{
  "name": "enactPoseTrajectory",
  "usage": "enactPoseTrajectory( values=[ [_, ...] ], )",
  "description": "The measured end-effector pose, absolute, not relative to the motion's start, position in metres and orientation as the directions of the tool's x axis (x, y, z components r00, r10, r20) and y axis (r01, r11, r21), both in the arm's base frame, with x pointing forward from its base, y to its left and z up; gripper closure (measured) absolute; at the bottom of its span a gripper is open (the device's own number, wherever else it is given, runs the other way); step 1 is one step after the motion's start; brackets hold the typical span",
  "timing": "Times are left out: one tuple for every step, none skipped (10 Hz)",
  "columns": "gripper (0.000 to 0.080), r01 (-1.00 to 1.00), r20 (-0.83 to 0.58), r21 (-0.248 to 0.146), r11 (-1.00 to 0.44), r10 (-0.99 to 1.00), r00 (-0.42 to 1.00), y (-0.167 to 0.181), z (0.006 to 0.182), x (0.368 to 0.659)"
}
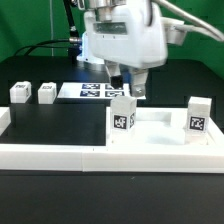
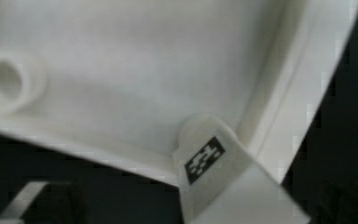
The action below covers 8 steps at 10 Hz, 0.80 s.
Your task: Assemble square table
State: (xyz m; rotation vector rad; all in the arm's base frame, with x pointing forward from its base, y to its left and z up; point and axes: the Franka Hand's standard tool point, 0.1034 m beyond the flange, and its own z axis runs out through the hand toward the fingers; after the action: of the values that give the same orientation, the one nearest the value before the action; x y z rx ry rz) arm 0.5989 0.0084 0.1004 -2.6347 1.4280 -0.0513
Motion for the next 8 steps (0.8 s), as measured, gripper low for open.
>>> enactPoseTrajectory(
  values=[
    [0.0150, -0.713, 0.008, -0.153, -0.684, -0.722, 0.692, 0.011, 0.105, 0.600],
    [0.0150, -0.559, 0.050, -0.147, -0.816, -0.571, 0.820, 0.012, 0.106, 0.597],
    [0.0150, -0.468, 0.082, -0.135, -0.873, -0.480, 0.873, 0.011, 0.100, 0.591],
    [0.0150, -0.430, 0.128, -0.166, -0.888, -0.452, 0.883, -0.006, 0.097, 0.587],
    [0.0150, -0.390, 0.131, -0.147, -0.909, -0.408, 0.903, -0.012, 0.096, 0.586],
    [0.0150, -0.332, 0.140, -0.130, -0.934, -0.348, 0.927, -0.011, 0.096, 0.586],
    [0.0150, -0.262, 0.150, -0.115, -0.958, -0.278, 0.949, -0.014, 0.096, 0.585],
    [0.0150, -0.203, 0.152, -0.103, -0.974, -0.217, 0.964, -0.016, 0.094, 0.584]
  ],
)
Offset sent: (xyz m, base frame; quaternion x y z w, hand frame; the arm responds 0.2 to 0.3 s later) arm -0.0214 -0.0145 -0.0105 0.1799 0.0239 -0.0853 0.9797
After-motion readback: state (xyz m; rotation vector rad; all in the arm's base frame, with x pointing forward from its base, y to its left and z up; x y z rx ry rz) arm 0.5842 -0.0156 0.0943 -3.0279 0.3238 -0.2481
